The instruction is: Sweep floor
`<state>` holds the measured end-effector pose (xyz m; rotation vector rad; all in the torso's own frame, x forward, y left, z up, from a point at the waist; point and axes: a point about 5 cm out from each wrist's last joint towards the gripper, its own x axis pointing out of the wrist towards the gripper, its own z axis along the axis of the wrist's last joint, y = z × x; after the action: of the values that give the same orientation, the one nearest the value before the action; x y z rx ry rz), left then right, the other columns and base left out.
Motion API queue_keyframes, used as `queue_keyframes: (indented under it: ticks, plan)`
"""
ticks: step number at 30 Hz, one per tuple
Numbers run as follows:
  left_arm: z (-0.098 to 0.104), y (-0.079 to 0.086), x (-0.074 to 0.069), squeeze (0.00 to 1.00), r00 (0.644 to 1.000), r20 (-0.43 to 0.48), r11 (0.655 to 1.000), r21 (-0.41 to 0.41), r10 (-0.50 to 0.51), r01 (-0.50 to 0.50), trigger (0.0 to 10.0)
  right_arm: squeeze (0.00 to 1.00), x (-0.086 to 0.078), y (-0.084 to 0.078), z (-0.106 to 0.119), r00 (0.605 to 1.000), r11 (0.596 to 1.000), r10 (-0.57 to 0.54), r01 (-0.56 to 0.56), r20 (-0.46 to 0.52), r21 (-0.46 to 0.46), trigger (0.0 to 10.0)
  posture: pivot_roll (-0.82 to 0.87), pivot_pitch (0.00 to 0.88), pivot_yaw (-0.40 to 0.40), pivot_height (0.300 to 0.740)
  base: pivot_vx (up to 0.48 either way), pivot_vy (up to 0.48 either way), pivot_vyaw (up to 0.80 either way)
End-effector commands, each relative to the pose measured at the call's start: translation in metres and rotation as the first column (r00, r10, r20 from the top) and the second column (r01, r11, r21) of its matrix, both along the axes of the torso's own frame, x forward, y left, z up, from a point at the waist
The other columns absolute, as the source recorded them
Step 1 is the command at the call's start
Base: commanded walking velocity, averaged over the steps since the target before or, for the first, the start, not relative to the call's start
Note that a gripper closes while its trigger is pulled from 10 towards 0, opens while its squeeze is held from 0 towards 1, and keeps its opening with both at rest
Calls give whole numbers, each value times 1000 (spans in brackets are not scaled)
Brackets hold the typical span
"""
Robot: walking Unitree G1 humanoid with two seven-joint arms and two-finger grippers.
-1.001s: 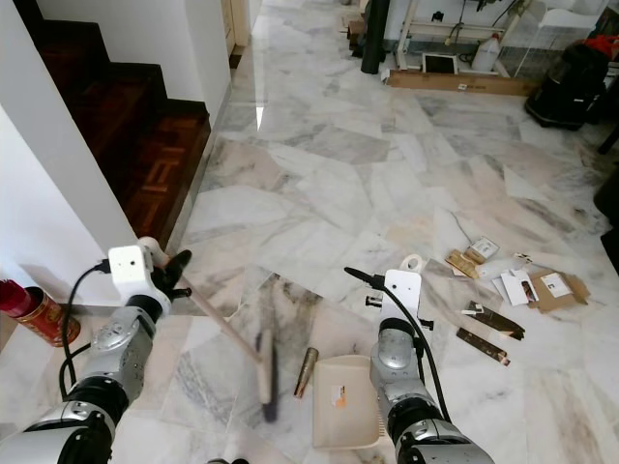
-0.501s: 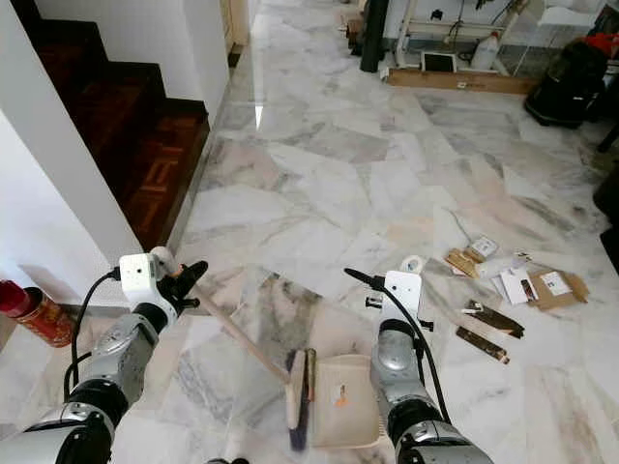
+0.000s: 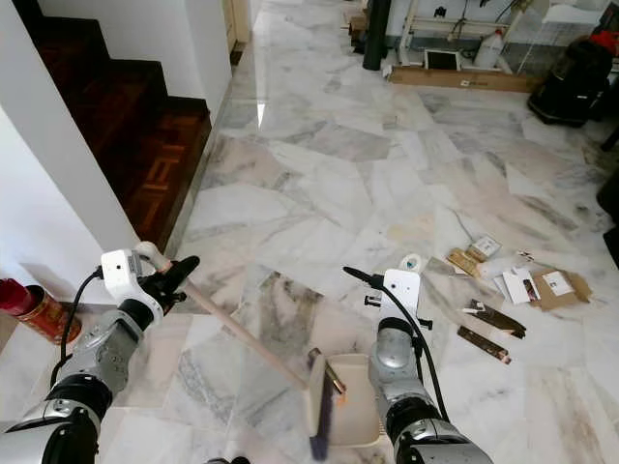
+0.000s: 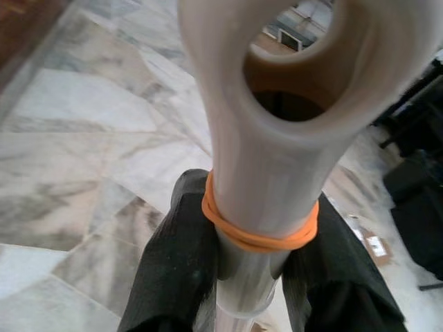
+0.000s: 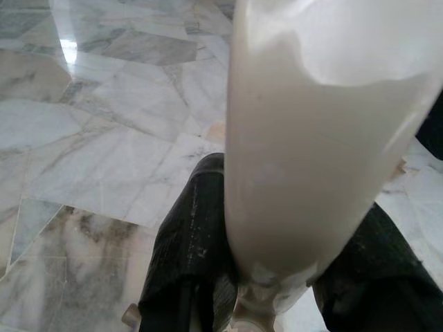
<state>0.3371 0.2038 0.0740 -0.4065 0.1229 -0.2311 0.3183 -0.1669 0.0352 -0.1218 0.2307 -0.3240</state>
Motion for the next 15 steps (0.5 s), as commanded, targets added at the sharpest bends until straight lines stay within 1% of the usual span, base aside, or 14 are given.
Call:
queue_keyframes:
  ticks: [1, 4, 10, 11, 13, 15]
  plan:
    - [11, 1, 4, 0, 999, 51, 1000, -30, -2, 4, 10000, 0, -6, 4, -10, 998, 1000, 8, -8, -56, 11, 10000, 121, 105, -28, 740, 0, 0, 0]
    - [13, 5, 4, 0, 998, 60, 1000, -23, 10, -8, 10000, 0, -6, 5, -10, 998, 1000, 9, -8, -56, 14, 10000, 123, 104, -26, 740, 0, 0, 0]
    - [30, 17, 6, 0, 987, 137, 996, -46, 83, -78, 10000, 0, -5, 5, -9, 999, 1000, 4, -3, -50, 22, 10000, 131, 100, -25, 740, 0, 0, 0]
    - [37, 20, 6, 0, 979, 170, 993, -45, 113, -106, 10000, 0, -6, 4, -10, 999, 999, -5, 6, -51, 38, 10000, 134, 99, -26, 740, 0, 0, 0]
    - [43, 23, 7, 0, 970, 199, 990, -46, 137, -130, 10000, 0, -6, 4, -10, 999, 999, -9, 11, -52, 46, 10000, 134, 99, -26, 740, 0, 0, 0]
    - [57, 29, 7, 0, 943, 264, 980, -51, 201, -195, 10000, 0, -6, 4, -10, 999, 999, -9, 11, -53, 45, 10000, 134, 99, -26, 740, 0, 0, 0]
